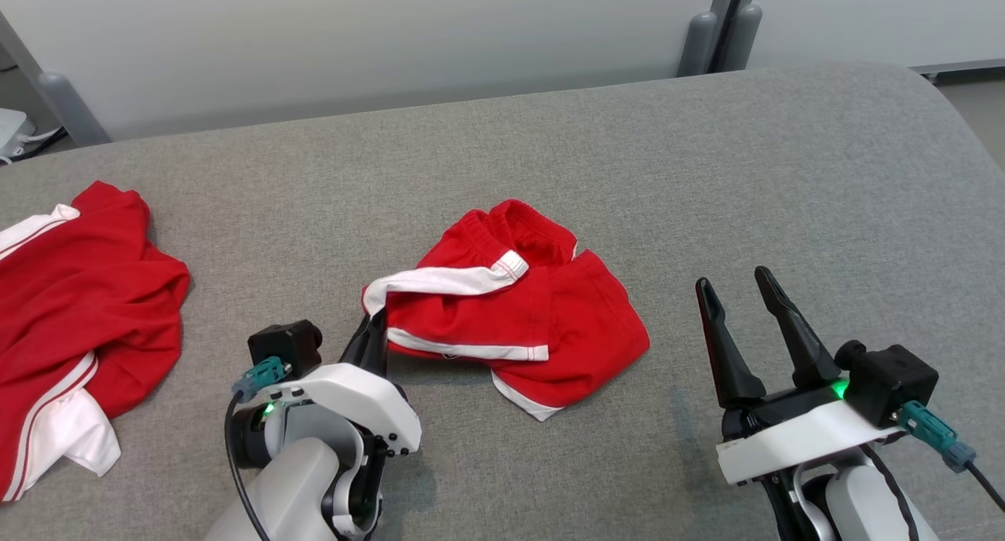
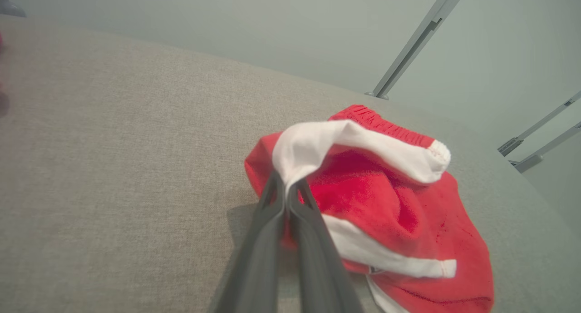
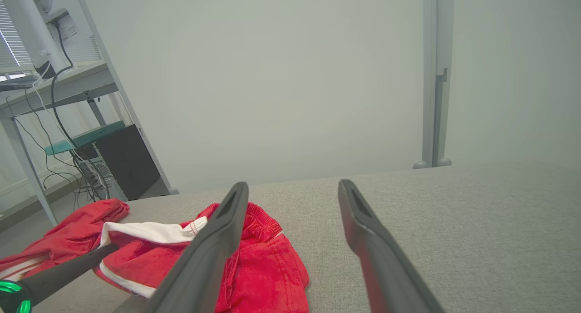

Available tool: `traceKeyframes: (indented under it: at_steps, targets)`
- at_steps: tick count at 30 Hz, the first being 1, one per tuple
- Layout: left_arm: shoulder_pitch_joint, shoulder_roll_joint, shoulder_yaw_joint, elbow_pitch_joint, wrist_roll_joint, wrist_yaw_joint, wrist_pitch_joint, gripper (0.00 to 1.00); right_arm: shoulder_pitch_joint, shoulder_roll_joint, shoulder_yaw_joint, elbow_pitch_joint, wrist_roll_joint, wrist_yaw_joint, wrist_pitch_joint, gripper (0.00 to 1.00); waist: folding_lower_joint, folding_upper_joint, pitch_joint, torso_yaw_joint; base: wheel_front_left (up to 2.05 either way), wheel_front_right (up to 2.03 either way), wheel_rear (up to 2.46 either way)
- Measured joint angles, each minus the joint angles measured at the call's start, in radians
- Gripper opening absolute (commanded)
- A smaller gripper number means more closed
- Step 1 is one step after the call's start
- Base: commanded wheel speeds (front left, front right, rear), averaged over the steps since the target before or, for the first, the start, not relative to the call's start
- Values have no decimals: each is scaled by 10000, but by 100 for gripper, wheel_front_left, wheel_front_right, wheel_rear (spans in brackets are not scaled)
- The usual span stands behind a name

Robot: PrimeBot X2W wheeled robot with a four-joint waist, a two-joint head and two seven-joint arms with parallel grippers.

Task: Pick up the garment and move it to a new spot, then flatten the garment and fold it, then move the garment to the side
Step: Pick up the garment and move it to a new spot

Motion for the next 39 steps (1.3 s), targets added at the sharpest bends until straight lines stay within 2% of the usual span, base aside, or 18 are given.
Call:
traceKeyframes:
  at_steps: [4, 6, 7, 13, 18, 21, 27, 33, 39]
  targets:
    - [280, 157, 29, 105, 192, 157, -58, 0, 7, -21, 21, 23, 6, 0, 0, 100, 0, 0, -15, 63, 0, 0, 0]
    - [407, 144, 33, 100, 209, 155, -59, 79, 15, -40, 35, 33, 12, 0, 0, 100, 0, 0, -30, 105, 0, 0, 0]
    - [466, 144, 33, 100, 265, 151, -59, 100, 25, -52, 54, 38, 13, 0, 0, 100, 0, 0, -36, 131, 0, 0, 0]
    - [727, 153, 336, -61, 439, 138, -67, 100, 149, -50, 326, 59, 15, 0, 0, 100, 0, 0, -89, 307, 0, 0, 0]
    - [1108, 184, 1110, -1129, 1068, 134, -69, 100, 156, -50, 391, 61, 115, 0, 0, 100, 0, 0, -128, 477, 0, 0, 0]
    - [1521, 178, 1728, -2334, 1898, -213, -71, 100, 157, -42, 504, 52, 213, 0, -2, 100, 0, 0, -179, 620, 0, 0, 0]
    - [2479, 125, 2761, -4410, 4381, -775, -100, 100, 156, -8, 754, 52, 240, 0, -2, 100, 0, 0, -359, 777, 0, 0, 0]
    - [3297, 36, 3225, -5473, 6240, -915, -102, 100, 160, 8, 899, 56, 205, 0, 0, 100, 0, 0, -536, 853, 0, 0, 0]
    - [3811, -113, 3672, -5770, 7187, -915, -102, 100, 268, 2, 790, 96, 12, 0, -2, 100, 0, 0, -714, 880, 0, 0, 0]
